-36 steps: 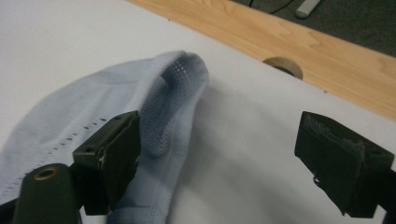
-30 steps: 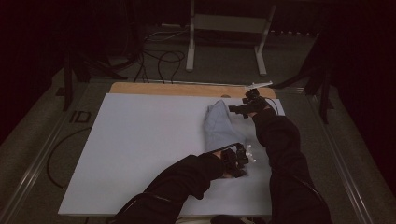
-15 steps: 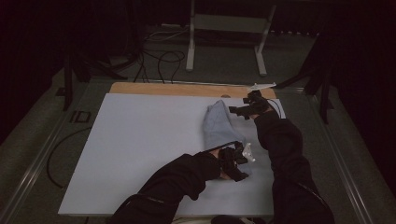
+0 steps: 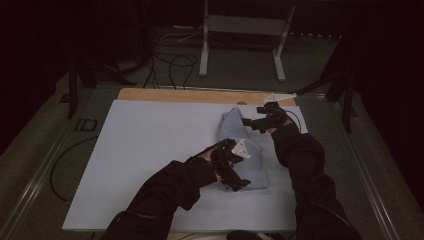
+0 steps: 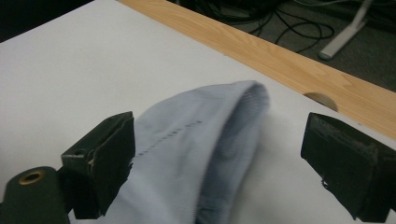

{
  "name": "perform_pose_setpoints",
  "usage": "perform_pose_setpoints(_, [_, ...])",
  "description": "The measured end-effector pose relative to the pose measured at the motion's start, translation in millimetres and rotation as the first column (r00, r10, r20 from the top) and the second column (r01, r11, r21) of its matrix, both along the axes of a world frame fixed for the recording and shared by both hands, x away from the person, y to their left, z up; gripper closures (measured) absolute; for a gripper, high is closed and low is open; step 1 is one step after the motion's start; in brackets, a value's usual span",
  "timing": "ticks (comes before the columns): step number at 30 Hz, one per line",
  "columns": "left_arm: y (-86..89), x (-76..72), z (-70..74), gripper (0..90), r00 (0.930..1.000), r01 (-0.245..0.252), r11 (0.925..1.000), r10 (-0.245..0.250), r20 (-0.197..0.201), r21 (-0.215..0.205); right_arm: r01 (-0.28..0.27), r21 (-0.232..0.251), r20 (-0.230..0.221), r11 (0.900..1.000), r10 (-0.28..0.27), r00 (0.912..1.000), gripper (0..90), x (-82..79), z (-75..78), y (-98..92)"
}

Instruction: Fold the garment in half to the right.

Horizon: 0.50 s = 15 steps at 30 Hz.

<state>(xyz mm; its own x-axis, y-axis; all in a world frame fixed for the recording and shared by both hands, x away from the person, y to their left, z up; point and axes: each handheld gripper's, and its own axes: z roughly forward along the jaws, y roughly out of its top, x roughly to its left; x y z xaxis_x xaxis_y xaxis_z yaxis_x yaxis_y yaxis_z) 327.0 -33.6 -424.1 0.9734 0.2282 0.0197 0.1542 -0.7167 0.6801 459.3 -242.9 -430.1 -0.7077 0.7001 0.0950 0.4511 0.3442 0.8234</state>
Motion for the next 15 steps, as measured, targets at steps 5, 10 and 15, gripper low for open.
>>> perform_pose_setpoints(5, [28.8, 7.5, 3.7, 0.1, 0.9984, -0.054, 0.9964, 0.055, 0.012, -0.066, -0.038, 0.017, 0.009, 0.999, 0.038, 0.9992, 9.9, -11.2, 1.4, 8.5])
perform_pose_setpoints(10, [51.9, 11.9, 7.6, 0.1, 0.9960, -0.088, 0.9903, 0.089, 0.010, -0.108, -0.088, 0.057, 0.021, 0.994, 0.087, 0.9960, 9.8, -30.9, 4.0, 18.7])
perform_pose_setpoints(15, [71.2, 12.5, 8.7, 0.1, 0.9948, -0.098, 0.9870, 0.101, 0.014, -0.127, -0.123, 0.076, 0.037, 0.989, 0.121, 0.9920, 9.9, -47.4, 5.8, 19.4])
